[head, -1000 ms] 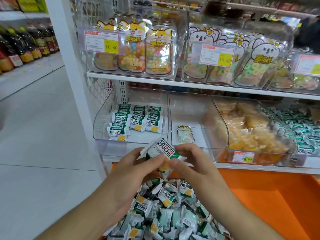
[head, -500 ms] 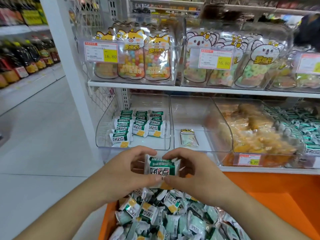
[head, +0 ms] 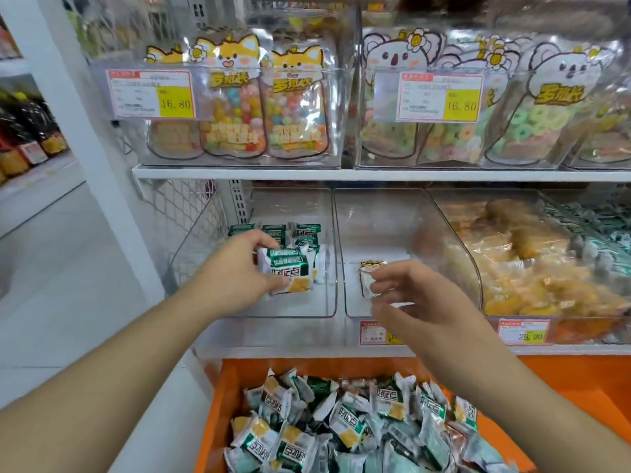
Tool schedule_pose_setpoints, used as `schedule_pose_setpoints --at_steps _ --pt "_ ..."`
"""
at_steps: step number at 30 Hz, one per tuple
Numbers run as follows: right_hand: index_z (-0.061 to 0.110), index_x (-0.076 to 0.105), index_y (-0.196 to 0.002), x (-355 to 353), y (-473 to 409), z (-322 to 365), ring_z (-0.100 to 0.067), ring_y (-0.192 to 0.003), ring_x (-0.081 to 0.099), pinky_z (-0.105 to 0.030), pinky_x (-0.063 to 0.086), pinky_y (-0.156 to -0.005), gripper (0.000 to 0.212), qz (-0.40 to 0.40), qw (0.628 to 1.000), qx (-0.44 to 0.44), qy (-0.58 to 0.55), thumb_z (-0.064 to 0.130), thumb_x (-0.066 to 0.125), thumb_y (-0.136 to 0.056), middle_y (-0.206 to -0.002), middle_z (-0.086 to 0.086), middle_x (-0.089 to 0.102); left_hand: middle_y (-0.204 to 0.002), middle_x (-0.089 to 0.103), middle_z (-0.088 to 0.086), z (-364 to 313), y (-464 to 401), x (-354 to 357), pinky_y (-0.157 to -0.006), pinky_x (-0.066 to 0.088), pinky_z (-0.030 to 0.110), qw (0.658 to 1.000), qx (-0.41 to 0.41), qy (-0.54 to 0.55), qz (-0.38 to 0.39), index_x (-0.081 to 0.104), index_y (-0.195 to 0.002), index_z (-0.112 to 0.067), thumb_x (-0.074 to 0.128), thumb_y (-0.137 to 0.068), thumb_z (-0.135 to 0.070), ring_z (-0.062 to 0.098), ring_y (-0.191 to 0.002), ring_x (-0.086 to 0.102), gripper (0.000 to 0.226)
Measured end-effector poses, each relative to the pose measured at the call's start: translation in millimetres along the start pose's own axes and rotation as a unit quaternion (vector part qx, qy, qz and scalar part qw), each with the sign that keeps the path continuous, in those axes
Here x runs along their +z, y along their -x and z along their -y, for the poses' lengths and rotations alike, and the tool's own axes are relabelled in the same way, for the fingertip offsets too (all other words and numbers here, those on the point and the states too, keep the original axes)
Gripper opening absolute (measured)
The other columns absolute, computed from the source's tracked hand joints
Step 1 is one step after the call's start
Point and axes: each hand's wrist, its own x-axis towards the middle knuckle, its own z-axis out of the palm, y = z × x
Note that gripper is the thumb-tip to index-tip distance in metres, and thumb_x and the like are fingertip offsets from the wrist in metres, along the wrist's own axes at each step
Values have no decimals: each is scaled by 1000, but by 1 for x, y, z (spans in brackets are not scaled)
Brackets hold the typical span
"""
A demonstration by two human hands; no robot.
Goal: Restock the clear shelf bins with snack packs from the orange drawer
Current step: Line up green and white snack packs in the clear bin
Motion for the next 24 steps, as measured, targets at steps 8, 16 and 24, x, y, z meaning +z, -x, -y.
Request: schedule_pose_setpoints --at_steps 8,16,24 --pt "34 67 -111 -3 2 -14 -6 -100 69 -25 57 -86 27 7 1000 17 14 16 74 -92 -106 13 70 -131 62 -1 14 -48 61 -87 47 32 992 -9 -96 78 53 -139 -29 90 -81 -31 14 -100 58 69" --pt "39 67 -109 -7 4 -21 -2 -103 69 -24 57 -87 27 7 998 21 51 20 75 -91 -108 21 70 -136 59 6 21 -63 73 -96 52 39 990 -7 -137 36 54 -142 -27 88 -84 -34 26 -113 61 67" --pt "39 66 -110 -5 6 -23 -1 -103 68 -25 57 -86 27 12 998 20 63 21 75 -92 -108 23 68 -128 63 5 20 -61 72 -95 56 43 991 -8 -134 12 47 -146 -17 88 -83 -34 27 -111 63 77"
